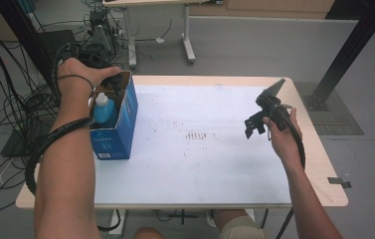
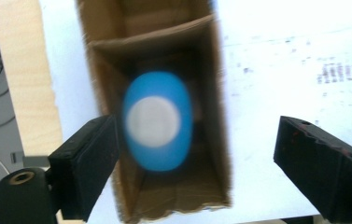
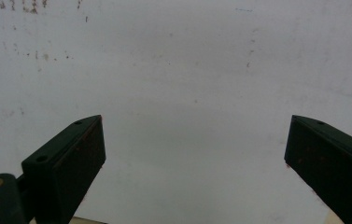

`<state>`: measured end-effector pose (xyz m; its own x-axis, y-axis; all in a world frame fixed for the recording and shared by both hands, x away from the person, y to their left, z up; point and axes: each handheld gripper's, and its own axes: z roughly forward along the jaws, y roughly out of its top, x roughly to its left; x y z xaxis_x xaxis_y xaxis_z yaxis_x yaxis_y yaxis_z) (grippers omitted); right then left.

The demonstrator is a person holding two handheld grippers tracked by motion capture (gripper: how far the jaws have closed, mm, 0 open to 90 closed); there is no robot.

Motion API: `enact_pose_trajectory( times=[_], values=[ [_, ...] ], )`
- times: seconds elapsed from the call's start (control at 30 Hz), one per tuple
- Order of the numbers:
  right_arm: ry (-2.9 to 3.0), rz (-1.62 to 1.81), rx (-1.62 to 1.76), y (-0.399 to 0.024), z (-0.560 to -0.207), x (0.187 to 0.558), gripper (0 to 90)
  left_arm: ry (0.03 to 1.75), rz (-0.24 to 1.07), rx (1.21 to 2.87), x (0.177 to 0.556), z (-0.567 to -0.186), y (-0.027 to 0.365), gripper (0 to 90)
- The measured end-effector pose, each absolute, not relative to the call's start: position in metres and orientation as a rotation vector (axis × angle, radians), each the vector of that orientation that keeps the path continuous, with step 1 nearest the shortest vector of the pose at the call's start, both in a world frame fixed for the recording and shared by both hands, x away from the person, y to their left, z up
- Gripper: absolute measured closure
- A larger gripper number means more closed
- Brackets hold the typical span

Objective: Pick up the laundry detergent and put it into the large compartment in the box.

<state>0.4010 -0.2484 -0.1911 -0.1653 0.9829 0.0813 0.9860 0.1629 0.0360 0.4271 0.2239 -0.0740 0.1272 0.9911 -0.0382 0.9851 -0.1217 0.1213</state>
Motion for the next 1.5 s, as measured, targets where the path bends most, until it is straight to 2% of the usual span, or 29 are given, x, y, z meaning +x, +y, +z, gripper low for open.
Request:
enact_pose_trajectory(
  times=[0.73,1.5],
  values=[
    [-2.386,-0.121,-1.983,-0.243,-0.184,0.398,5.3,1.784,0.050,2.386,0.451,-0.060,0.118,11.3],
    [-2.371,-0.109,-1.994,-0.245,-0.188,0.401,5.4,1.719,0.026,2.411,0.461,-0.071,0.094,11.0]
  ],
)
